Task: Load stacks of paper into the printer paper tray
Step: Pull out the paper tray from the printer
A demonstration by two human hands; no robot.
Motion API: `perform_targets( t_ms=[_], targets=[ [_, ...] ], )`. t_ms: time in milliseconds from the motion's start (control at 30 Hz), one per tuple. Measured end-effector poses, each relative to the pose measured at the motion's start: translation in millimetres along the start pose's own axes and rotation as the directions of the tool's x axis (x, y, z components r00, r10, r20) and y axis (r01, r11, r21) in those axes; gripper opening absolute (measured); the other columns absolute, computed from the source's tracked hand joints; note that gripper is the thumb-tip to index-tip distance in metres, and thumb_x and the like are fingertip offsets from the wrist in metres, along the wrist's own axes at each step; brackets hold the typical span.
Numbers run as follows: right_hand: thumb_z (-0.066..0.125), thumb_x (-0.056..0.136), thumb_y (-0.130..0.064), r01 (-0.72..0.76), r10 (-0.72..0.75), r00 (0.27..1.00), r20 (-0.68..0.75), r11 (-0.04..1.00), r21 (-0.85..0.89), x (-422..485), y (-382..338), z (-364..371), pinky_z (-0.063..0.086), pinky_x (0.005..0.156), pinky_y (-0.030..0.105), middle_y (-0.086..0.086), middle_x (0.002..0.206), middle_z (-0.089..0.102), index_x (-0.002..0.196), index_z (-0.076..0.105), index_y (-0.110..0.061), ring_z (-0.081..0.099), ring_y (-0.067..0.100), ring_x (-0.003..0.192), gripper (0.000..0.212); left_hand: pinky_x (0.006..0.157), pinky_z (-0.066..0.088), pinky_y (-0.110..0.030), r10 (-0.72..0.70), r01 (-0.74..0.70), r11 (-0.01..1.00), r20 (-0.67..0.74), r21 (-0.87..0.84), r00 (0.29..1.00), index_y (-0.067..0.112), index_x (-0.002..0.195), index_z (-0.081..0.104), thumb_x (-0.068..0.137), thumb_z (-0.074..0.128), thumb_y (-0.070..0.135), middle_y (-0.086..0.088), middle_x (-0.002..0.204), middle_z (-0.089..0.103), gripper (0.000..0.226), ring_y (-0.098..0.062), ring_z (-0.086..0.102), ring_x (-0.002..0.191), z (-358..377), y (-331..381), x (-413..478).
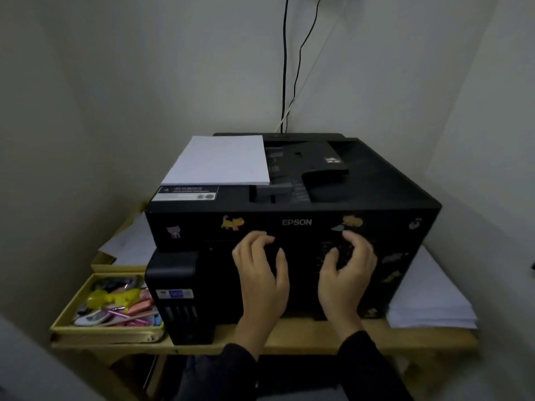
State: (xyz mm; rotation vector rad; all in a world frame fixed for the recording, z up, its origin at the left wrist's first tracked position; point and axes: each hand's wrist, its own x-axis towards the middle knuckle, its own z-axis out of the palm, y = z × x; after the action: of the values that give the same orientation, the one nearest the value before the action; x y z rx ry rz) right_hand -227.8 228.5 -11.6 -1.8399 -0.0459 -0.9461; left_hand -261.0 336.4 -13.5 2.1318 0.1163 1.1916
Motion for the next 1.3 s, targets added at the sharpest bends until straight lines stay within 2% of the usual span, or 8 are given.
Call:
perform_targets(
  t_ms=[133,267,333,600,833,1033,1167,1300],
  targets=[
    [0.054,0.093,-0.012,-0.594,0.572,0.786,0.235,0.804,0.030,-35,31,2,0.046,0.092,0.032,0.001,0.106,0.058,0.113,0.058,-0.005,0.056,0.023,0.110,0.021,0.083,0.041,-0.022,-0.495,0.522,0.851,0.251,-0.055,0.832,0.013,0.100,0.055,0.094,0.054,0.023,0.001,0.101,0.054,0.011,-0.018,0.052,0.101,16,-25,-47],
    [0.064,0.086,-0.039,-0.985,0.888,0.159,0.431,0.112,0.131,-47,59,11,0.050,0.094,0.046,0.018,0.119,0.061,0.117,0.058,-0.002,0.058,0.033,0.114,0.048,0.094,0.048,-0.040,-0.891,0.957,0.276,0.350,-0.090,0.290,0.005,0.106,0.059,0.098,0.039,0.040,-0.014,0.103,0.064,0.041,-0.031,0.059,0.099,29,-44,-56],
    [0.068,0.080,-0.046,-0.973,0.833,0.040,0.551,-0.093,0.211,-54,71,14,0.050,0.097,0.046,0.021,0.130,0.054,0.134,0.044,0.002,0.053,0.033,0.122,0.076,0.103,0.044,-0.043,-0.865,0.969,-0.079,0.500,-0.234,0.050,-0.002,0.132,0.048,0.098,0.038,0.045,-0.018,0.125,0.058,0.059,-0.036,0.055,0.115,31,-47,-52],
    [0.064,0.084,-0.039,-0.892,0.768,0.119,0.630,-0.196,0.408,-56,85,33,0.041,0.105,0.035,0.019,0.141,0.046,0.135,0.043,0.000,0.042,0.029,0.134,0.067,0.114,0.036,-0.038,-0.710,0.754,-0.479,0.704,-0.450,-0.031,-0.004,0.143,0.028,0.089,0.049,0.053,-0.020,0.151,0.031,0.082,-0.033,0.037,0.138,33,-59,-43],
    [0.063,0.085,-0.040,-0.910,0.790,0.123,0.601,-0.152,0.386,-61,99,41,0.049,0.075,0.026,0.008,0.096,0.060,0.124,0.052,0.001,0.059,0.017,0.088,0.057,0.113,0.035,-0.040,-0.726,0.795,-0.420,0.687,-0.437,-0.007,-0.002,0.136,0.040,0.086,0.044,0.063,-0.017,0.139,0.046,0.083,-0.031,0.044,0.133,49,-68,-54],
    [0.070,0.059,-0.064,-0.961,0.844,0.128,0.521,-0.024,0.276,-73,99,45,0.032,0.034,0.017,-0.005,0.056,0.050,0.085,0.065,-0.014,0.039,0.005,0.039,0.056,0.073,0.053,-0.034,-0.817,0.870,-0.326,0.573,-0.371,-0.061,0.006,0.093,0.058,0.073,0.046,0.077,-0.015,0.091,0.061,0.075,-0.027,0.062,0.081,54,-70,-63],
    [0.076,0.062,-0.059,-0.972,0.928,0.035,0.370,-0.055,0.229,-77,90,39,0.029,0.040,0.024,-0.001,0.057,0.052,0.078,0.066,-0.010,0.037,0.011,0.042,0.053,0.071,0.054,-0.037,-0.817,0.882,-0.346,0.565,-0.319,-0.117,0.005,0.094,0.062,0.070,0.050,0.079,-0.015,0.088,0.065,0.079,-0.028,0.061,0.075,46,-63,-69],
    [0.065,0.074,-0.060,-0.995,0.985,0.045,0.164,0.029,0.095,-77,81,36,0.049,0.063,0.035,0.013,0.093,0.065,0.101,0.063,0.001,0.061,0.028,0.076,0.067,0.093,0.045,-0.045,-0.816,0.889,-0.389,0.538,-0.241,-0.211,-0.004,0.121,0.051,0.082,0.052,0.063,-0.019,0.119,0.057,0.077,-0.039,0.053,0.117,41,-44,-61]
  ],
)
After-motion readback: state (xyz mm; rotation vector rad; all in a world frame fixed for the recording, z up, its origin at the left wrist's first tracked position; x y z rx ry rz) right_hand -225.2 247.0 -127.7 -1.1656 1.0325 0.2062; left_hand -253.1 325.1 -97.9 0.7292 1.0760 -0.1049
